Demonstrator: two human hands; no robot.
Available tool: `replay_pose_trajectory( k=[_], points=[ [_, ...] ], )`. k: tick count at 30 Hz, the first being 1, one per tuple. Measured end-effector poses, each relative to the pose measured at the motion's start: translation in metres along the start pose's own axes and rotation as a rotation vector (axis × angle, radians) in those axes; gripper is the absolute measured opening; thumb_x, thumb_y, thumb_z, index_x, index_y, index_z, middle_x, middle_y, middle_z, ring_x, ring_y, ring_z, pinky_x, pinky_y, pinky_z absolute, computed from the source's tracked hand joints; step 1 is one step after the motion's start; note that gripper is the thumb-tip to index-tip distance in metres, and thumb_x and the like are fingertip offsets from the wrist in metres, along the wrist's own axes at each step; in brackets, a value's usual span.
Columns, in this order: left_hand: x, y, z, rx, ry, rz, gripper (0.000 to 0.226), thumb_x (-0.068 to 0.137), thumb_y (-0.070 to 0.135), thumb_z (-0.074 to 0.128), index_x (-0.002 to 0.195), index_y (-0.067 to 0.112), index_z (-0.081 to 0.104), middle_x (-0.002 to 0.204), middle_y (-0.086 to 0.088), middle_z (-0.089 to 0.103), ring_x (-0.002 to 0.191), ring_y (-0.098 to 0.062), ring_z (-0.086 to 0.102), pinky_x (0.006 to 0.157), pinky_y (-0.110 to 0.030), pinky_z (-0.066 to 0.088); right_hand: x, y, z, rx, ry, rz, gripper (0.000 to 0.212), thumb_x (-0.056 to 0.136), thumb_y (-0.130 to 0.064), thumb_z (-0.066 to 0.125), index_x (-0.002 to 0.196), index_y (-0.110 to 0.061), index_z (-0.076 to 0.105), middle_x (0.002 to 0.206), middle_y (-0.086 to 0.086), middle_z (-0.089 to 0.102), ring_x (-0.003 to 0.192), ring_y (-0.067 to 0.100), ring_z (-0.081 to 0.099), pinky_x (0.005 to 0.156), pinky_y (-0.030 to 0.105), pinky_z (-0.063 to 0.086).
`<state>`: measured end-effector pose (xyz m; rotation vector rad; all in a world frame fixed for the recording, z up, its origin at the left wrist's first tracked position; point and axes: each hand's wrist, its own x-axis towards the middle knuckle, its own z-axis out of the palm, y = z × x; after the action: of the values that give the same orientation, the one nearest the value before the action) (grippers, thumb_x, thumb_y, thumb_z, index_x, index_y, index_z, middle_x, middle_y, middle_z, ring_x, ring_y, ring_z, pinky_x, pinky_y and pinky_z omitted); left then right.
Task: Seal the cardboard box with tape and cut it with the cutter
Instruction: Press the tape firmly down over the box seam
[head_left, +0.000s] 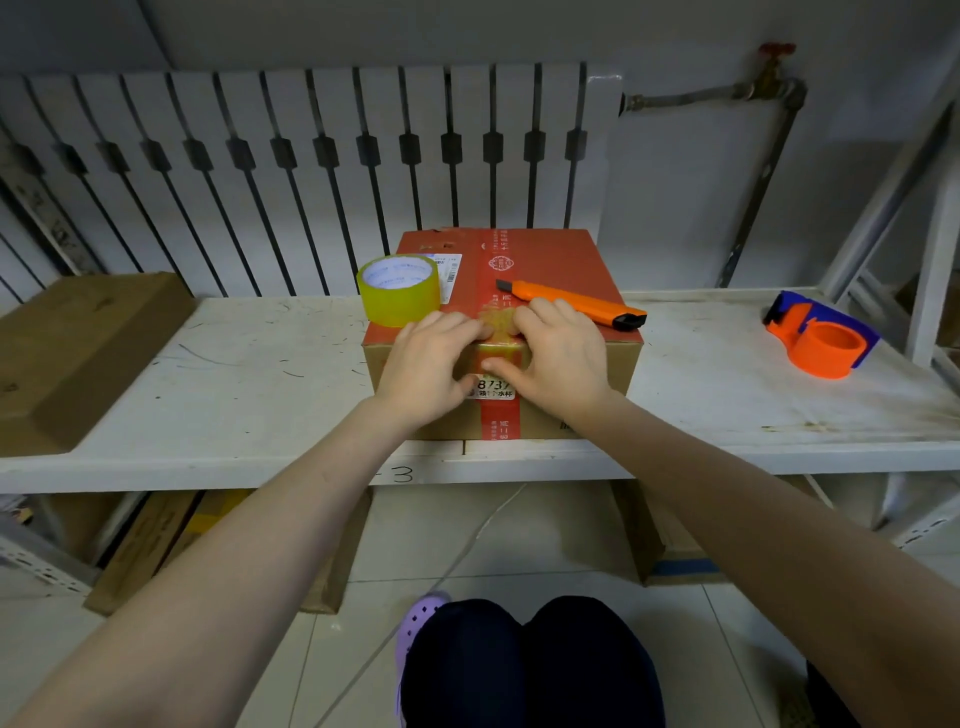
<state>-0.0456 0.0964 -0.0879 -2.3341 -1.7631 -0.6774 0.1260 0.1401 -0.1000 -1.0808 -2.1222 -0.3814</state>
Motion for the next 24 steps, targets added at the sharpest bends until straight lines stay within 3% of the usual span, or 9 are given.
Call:
replay_pose_trajectory(
  k=[6,9,12,19,24],
  points=[
    [0.003,0.000,-0.008,-0.001,-0.063,0.017,0.044,0.078,0.032,0.064,0.120,0.023,0.057,0.127,0.003,0.059,0.119,-0.022,0.050,0.097,-0.040,0.039,-0.002,0.002,0.007,-0.090,0.014,-0.063,0.050,0.068,-0.053,0.073,0.091,-0.013,0.054,0.089,0.005,0.057,0.081,0.023,0.053,0.066,0.032,0.038],
    [0.006,0.005,-0.007,-0.008,-0.030,-0.021,0.032,0.082,0.039,0.057,0.110,0.023,0.059,0.115,0.003,0.065,0.109,-0.022,0.056,0.088,-0.038,0.044,-0.002,0.001,0.005,-0.124,-0.039,-0.104,0.054,0.062,-0.048,0.079,0.093,-0.012,0.054,0.091,0.006,0.058,0.081,0.024,0.055,0.067,0.032,0.041],
    [0.015,0.011,-0.009,0.045,-0.014,-0.036,0.036,0.081,0.049,0.056,0.100,0.020,0.061,0.097,0.000,0.069,0.092,-0.022,0.061,0.076,-0.037,0.049,-0.005,0.008,-0.001,-0.191,-0.109,-0.153,0.063,0.051,-0.047,0.086,0.094,-0.013,0.055,0.094,0.005,0.060,0.085,0.024,0.057,0.070,0.032,0.044],
    [0.016,0.011,0.000,0.108,-0.014,-0.033,0.054,0.075,0.048,0.068,0.120,0.021,0.056,0.108,-0.001,0.060,0.105,-0.023,0.053,0.084,-0.038,0.045,-0.002,0.018,-0.006,-0.126,-0.093,-0.165,0.053,0.060,-0.047,0.082,0.094,-0.015,0.056,0.094,0.003,0.060,0.085,0.023,0.056,0.072,0.033,0.040],
    [0.016,0.009,-0.004,0.189,-0.056,0.002,0.055,0.074,0.043,0.071,0.121,0.023,0.051,0.115,0.003,0.056,0.111,-0.021,0.048,0.090,-0.037,0.035,-0.002,0.020,-0.008,-0.180,-0.122,-0.212,0.062,0.054,-0.048,0.084,0.095,-0.014,0.053,0.094,0.004,0.059,0.085,0.024,0.056,0.072,0.034,0.042]
  ],
)
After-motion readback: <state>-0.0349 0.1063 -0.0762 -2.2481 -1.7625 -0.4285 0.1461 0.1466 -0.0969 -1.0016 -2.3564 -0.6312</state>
